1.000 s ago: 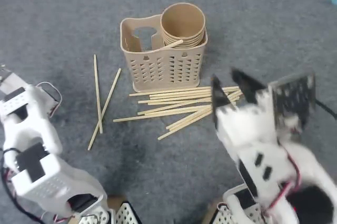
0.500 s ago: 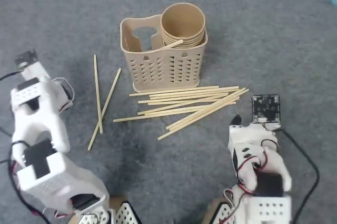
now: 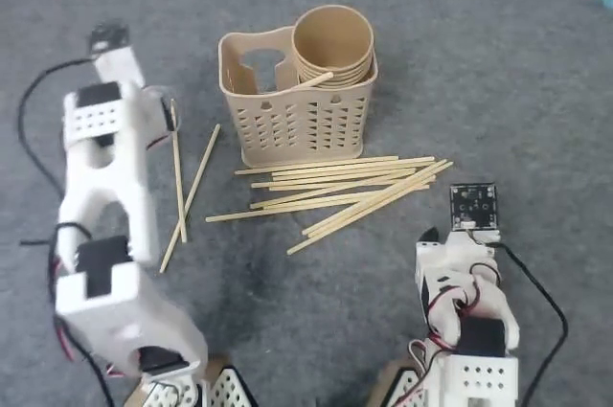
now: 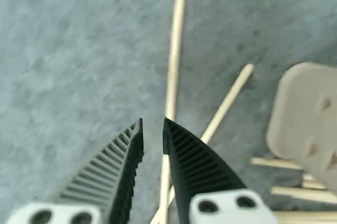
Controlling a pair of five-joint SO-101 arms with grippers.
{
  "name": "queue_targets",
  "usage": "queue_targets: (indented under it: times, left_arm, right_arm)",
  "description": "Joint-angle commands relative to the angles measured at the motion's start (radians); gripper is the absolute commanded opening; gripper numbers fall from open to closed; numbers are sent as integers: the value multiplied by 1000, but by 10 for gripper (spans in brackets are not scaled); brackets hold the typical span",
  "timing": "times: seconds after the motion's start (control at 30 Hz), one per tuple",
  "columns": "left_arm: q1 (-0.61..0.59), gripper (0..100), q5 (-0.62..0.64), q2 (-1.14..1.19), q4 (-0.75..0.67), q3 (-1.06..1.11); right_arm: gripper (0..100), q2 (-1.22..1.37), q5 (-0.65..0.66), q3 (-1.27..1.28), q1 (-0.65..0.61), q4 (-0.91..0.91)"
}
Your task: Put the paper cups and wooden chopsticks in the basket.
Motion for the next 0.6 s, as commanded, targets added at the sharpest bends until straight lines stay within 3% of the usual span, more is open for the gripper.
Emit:
queue_targets:
  times: [0.0, 0.57]
  left_arm:
    - [43, 66, -17, 81, 48, -176]
    - [68, 65, -11, 806, 342, -1106]
  right_arm:
    - [144, -25, 20, 18, 13, 8]
    - [144, -25, 21, 18, 13, 12]
